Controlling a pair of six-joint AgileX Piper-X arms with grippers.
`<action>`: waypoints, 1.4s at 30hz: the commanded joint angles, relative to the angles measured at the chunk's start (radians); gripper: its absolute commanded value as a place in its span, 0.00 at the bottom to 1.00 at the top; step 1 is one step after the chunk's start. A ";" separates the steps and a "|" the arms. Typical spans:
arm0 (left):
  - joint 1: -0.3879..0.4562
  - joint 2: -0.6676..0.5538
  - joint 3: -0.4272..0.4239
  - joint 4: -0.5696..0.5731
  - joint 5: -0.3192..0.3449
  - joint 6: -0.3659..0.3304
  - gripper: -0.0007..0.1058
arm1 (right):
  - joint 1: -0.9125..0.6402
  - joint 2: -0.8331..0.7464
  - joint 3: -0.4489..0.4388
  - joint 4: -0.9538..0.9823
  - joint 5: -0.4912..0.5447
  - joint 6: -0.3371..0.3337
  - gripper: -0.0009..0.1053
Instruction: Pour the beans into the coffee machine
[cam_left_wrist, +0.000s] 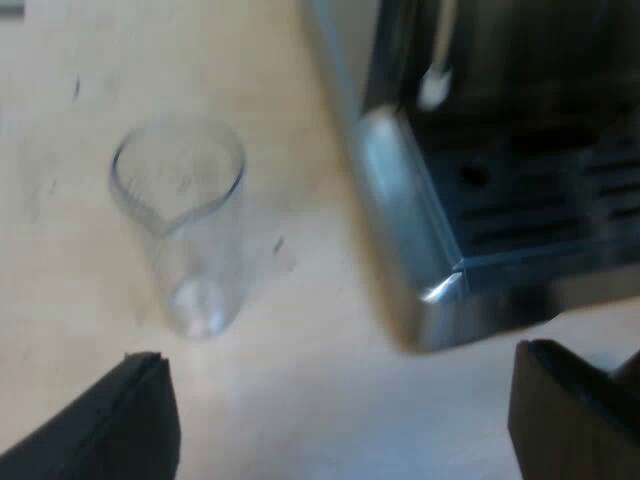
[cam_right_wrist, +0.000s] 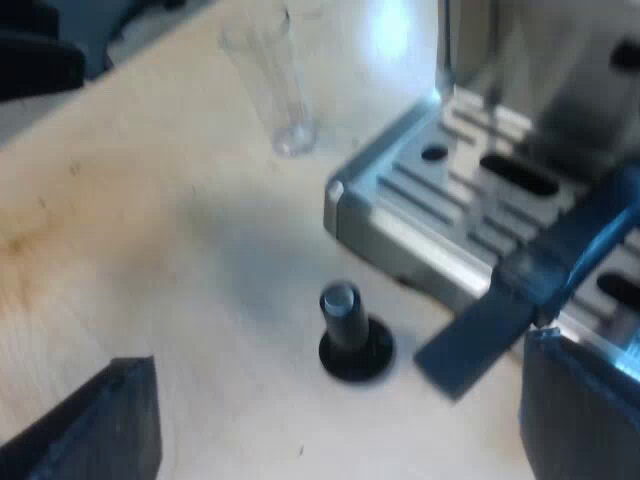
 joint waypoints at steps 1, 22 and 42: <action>-0.031 -0.004 -0.038 0.004 0.005 -0.014 0.66 | -0.002 -0.010 -0.061 0.033 0.062 -0.004 0.75; -0.039 -0.004 -0.234 0.004 0.005 -0.014 0.66 | -0.573 -0.036 -0.220 0.173 0.026 -0.049 0.75; -0.039 -0.254 -0.244 0.031 0.005 -0.014 0.66 | -0.813 -0.267 -0.213 0.340 0.031 -0.116 0.75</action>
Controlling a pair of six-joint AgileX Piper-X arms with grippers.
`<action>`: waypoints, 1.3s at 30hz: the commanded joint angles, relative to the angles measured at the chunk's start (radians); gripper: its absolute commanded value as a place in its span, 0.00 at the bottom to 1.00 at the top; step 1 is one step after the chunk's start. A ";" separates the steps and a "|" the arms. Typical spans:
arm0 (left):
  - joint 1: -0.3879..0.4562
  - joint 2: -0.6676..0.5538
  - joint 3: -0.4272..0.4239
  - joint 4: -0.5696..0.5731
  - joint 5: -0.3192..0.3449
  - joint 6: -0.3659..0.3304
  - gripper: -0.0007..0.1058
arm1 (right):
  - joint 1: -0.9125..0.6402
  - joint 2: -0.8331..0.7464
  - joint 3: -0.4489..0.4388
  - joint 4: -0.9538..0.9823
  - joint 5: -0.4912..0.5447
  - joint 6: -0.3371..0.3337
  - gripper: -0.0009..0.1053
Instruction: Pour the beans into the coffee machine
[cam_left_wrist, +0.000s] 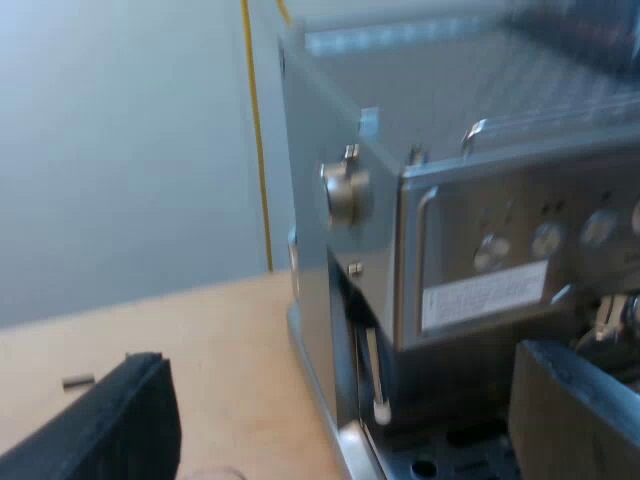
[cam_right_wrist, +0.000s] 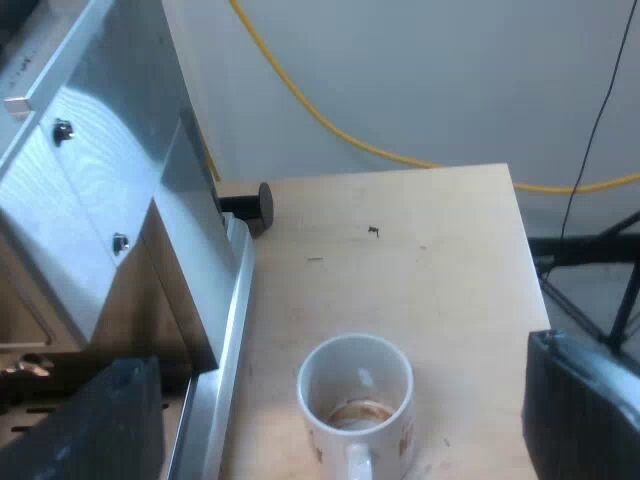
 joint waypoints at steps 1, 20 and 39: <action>-0.005 -0.050 -0.007 0.013 0.003 -0.008 0.66 | -0.004 -0.053 -0.001 0.019 -0.008 -0.026 0.75; -0.005 -0.316 -0.007 0.320 0.003 -0.008 0.66 | -0.004 -0.423 0.173 0.028 -0.013 -0.021 0.75; -0.005 -0.383 -0.007 0.490 -0.008 -0.016 0.66 | -0.004 -0.629 0.371 0.049 -0.013 -0.019 0.75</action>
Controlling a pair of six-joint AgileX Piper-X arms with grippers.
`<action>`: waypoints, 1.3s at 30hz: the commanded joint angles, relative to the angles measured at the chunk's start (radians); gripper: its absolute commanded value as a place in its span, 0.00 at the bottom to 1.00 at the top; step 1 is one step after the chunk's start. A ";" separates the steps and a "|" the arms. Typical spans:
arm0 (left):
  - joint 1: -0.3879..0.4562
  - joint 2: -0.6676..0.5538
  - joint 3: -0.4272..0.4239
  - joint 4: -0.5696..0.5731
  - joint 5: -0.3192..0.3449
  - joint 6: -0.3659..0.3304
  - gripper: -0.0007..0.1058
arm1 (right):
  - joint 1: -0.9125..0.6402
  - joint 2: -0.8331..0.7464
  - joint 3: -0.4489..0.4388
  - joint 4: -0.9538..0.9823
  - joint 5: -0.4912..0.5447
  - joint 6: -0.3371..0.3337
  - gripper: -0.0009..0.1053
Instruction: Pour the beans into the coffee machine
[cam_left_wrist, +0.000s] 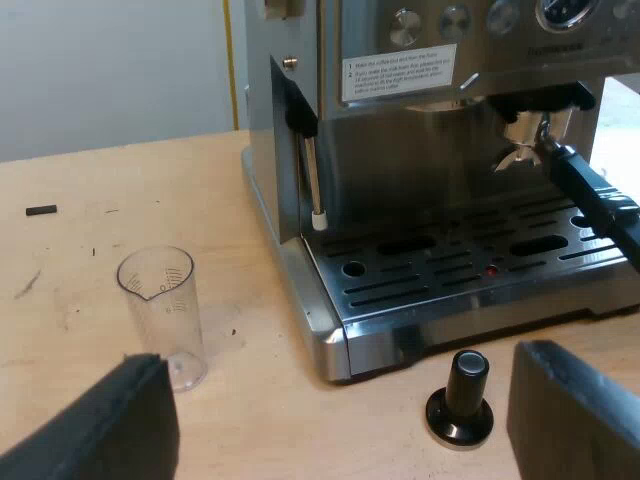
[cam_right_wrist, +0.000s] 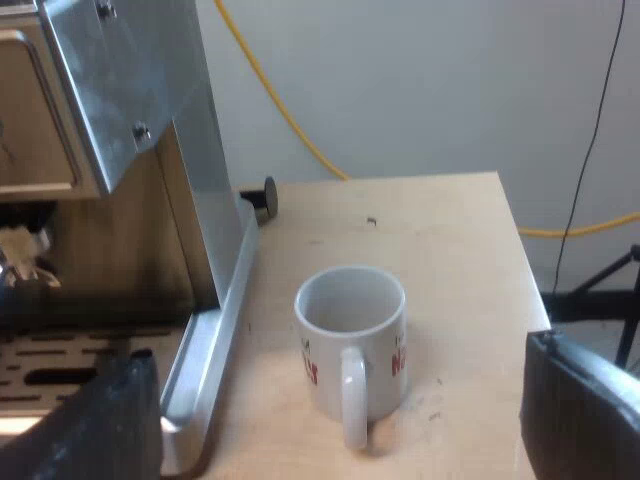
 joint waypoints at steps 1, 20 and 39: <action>-0.005 -0.044 -0.005 0.002 -0.048 -0.005 0.66 | -0.004 -0.046 0.015 -0.003 -0.009 -0.011 0.75; -0.005 -0.044 0.184 -0.089 -0.135 0.013 0.66 | -0.004 -0.046 0.132 0.109 -0.076 0.011 0.75; -0.005 -0.042 0.221 -0.089 -0.128 0.013 0.66 | -0.004 -0.046 0.193 0.161 -0.074 0.028 0.75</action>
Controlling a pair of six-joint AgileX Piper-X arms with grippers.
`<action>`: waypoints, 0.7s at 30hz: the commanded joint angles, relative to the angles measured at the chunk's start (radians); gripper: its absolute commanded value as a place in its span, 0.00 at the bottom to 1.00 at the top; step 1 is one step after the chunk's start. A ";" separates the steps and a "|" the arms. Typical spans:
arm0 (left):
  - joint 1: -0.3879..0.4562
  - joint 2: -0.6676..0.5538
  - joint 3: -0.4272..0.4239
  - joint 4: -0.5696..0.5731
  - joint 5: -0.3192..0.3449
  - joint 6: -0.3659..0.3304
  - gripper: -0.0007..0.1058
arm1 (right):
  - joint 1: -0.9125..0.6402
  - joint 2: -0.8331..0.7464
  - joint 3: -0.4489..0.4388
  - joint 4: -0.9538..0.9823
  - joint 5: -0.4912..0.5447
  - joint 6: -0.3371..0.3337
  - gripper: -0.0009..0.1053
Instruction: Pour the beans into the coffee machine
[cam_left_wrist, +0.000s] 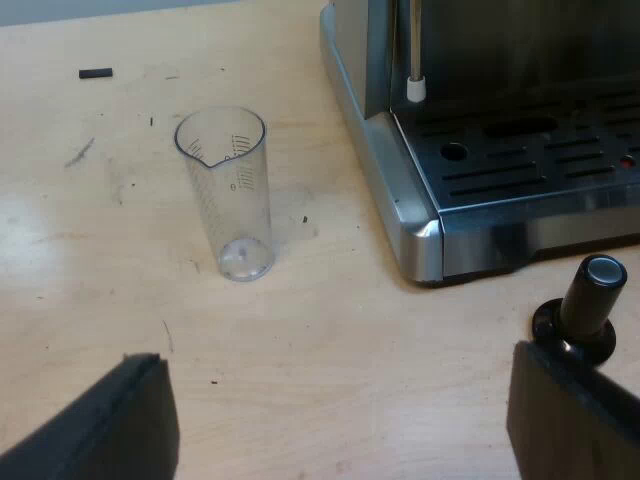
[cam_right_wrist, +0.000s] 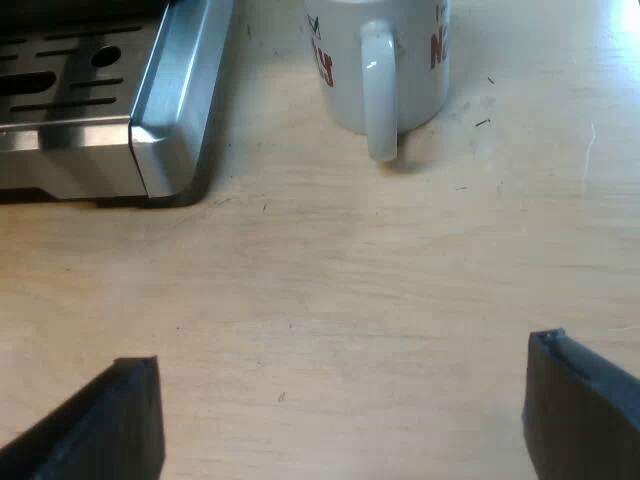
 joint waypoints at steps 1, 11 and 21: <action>-0.005 -0.042 -0.002 -0.008 -0.005 -0.003 0.66 | -0.004 -0.046 -0.004 0.000 -0.007 0.011 0.75; -0.005 -0.042 -0.002 -0.008 -0.005 -0.003 0.66 | -0.004 -0.046 -0.004 0.000 -0.007 0.013 0.75; -0.005 -0.042 -0.002 -0.015 -0.005 0.033 0.66 | -0.004 -0.046 -0.004 0.000 -0.007 0.013 0.75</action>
